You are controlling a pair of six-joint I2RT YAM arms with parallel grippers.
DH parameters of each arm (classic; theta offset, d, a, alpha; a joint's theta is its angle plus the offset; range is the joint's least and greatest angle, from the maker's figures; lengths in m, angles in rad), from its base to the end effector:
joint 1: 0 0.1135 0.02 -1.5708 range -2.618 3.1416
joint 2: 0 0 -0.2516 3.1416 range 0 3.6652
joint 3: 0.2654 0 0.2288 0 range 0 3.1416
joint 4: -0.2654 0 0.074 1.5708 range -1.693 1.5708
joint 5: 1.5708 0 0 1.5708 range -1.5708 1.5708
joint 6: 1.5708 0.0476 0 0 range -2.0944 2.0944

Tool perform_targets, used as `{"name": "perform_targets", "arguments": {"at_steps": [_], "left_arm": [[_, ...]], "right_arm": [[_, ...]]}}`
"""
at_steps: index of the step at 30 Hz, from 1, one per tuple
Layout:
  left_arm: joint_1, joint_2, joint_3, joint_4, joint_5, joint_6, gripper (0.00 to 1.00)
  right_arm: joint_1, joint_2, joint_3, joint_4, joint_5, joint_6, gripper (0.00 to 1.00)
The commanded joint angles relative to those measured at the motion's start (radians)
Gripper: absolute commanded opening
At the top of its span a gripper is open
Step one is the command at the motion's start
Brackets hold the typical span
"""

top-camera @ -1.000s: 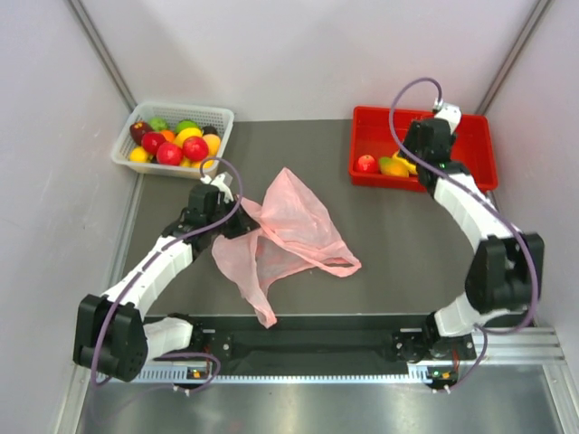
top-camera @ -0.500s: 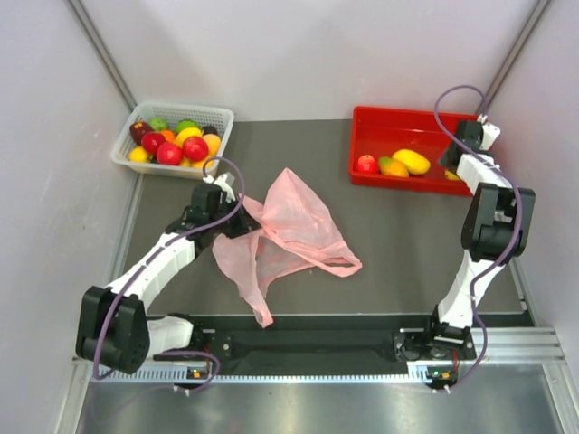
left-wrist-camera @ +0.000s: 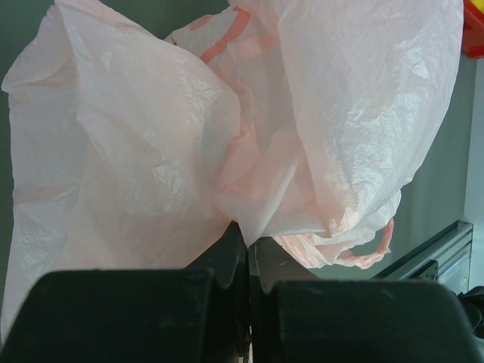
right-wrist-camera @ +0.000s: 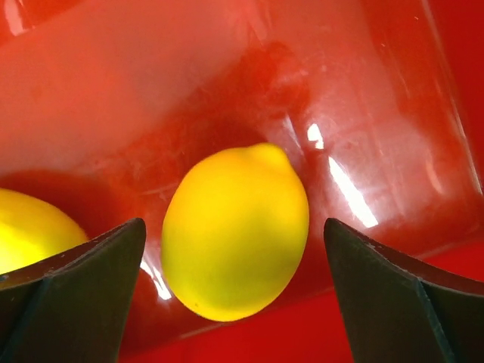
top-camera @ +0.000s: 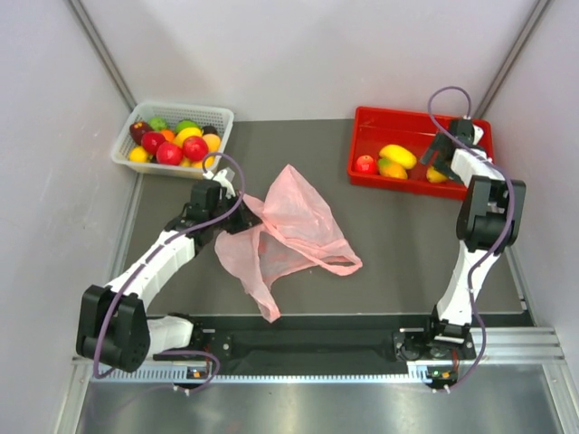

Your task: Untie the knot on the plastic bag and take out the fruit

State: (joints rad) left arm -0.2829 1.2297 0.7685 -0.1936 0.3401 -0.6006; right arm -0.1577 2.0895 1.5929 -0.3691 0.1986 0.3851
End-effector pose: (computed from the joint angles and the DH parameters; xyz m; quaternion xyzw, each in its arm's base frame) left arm 0.2400 -0.0863 0.2337 -0.0659 0.8847 -0.3235 0.3290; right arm 0.4386 -0.0793 0.1877 0.2833 0.8905 -0.0535 0.3519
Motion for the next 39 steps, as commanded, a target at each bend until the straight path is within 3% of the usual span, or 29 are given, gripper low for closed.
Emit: {"name": "perform_targets", "arguments": {"at_steps": [1,6,9,12,16,21,24,25,28,29,39], "left_arm": [[0.002,-0.024,0.038,0.042,0.014,-0.002,0.00],[0.002,-0.047,0.034,0.042,0.017,-0.007,0.00],[0.002,-0.058,0.019,0.048,0.030,-0.007,0.00],[0.002,-0.062,-0.001,0.059,0.040,-0.004,0.00],[0.002,-0.062,-0.025,0.114,0.077,-0.019,0.00],[0.002,-0.059,-0.003,0.137,0.126,-0.033,0.01],[0.001,-0.078,0.000,0.155,0.158,-0.034,0.19],[0.001,-0.091,0.000,0.163,0.166,-0.037,0.38],[0.001,-0.134,-0.006,0.164,0.178,-0.039,0.75],[-0.001,-0.147,-0.008,0.164,0.183,-0.036,0.98],[-0.001,-0.314,-0.011,0.079,0.260,-0.007,0.99]], "right_arm": [[0.001,-0.113,0.020,-0.016,0.034,0.009,1.00],[0.001,-0.342,-0.075,0.015,0.065,0.018,1.00],[0.004,-0.515,-0.236,0.094,0.061,0.044,1.00],[0.023,-0.670,-0.384,0.145,-0.029,0.038,1.00],[0.052,-0.874,-0.606,0.182,-0.302,0.066,1.00],[0.133,-1.247,-0.816,0.251,-0.428,0.109,1.00],[0.138,-1.417,-0.837,0.133,-0.594,0.109,1.00],[0.138,-1.472,-0.818,0.095,-0.669,0.095,1.00],[0.139,-1.580,-0.812,-0.012,-0.784,0.043,1.00],[0.139,-1.602,-0.811,-0.040,-0.795,0.034,1.00],[0.139,-1.747,-0.830,-0.188,-0.956,0.029,1.00]]}}
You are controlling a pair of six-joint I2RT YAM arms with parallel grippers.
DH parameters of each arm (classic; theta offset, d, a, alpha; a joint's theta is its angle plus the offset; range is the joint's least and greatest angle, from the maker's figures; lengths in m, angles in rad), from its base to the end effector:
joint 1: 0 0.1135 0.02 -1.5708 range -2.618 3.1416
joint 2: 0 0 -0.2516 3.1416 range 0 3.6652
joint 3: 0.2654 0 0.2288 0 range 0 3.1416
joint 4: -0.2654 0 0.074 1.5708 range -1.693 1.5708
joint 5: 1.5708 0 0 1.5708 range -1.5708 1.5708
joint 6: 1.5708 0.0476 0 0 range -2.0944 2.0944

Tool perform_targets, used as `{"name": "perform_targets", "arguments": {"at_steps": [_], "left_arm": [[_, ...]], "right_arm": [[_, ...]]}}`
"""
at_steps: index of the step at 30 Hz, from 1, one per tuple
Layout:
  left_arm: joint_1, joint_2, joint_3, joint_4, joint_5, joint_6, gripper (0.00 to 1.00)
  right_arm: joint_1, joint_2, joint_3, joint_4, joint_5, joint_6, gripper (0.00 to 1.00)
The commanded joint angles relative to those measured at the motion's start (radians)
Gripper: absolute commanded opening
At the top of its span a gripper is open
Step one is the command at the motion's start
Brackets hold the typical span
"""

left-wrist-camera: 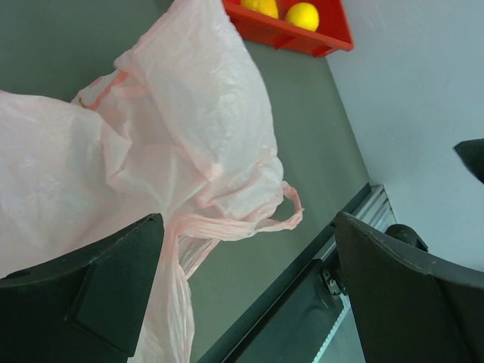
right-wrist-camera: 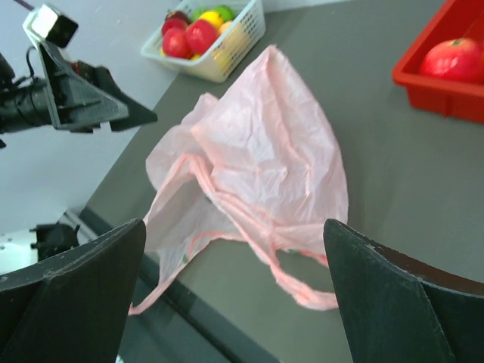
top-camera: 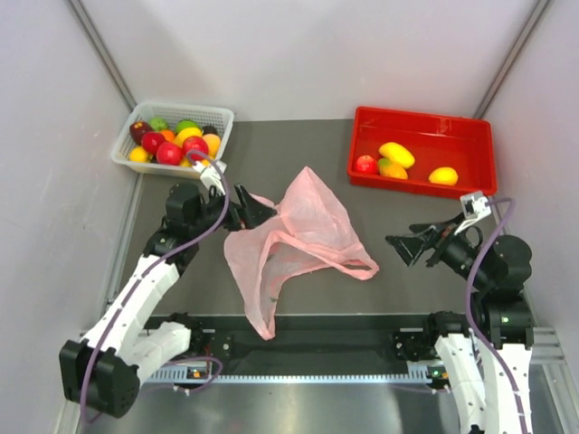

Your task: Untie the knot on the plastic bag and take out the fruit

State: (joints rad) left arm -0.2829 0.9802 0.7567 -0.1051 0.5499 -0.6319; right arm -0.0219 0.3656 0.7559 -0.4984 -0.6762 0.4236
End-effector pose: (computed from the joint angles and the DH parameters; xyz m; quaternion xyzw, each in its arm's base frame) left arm 0.2014 -0.0844 0.2951 0.0197 0.7982 -0.4454 0.4050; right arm 0.0775 0.0281 0.3310 -0.0609 0.7337 0.3676 0.5681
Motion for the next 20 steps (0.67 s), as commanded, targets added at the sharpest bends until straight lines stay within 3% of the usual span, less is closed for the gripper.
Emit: {"name": "perform_targets", "arguments": {"at_steps": [1,10,15,20], "left_arm": [[-0.001,-0.084,0.000,-0.015,0.053,0.029,0.99],[-0.001,-0.389,-0.027,-0.154,0.071,0.018,0.99],[-0.001,-0.547,0.013,-0.307,0.019,0.028,0.99],[-0.001,-0.646,0.018,-0.357,0.009,0.040,0.99]], "right_arm": [[0.004,-0.033,0.002,-0.060,-0.082,-0.002,1.00],[0.004,-0.097,-0.015,-0.094,-0.082,0.095,1.00],[0.004,-0.122,0.005,-0.097,-0.023,0.145,1.00],[0.004,-0.070,-0.015,-0.143,0.067,0.118,1.00]]}}
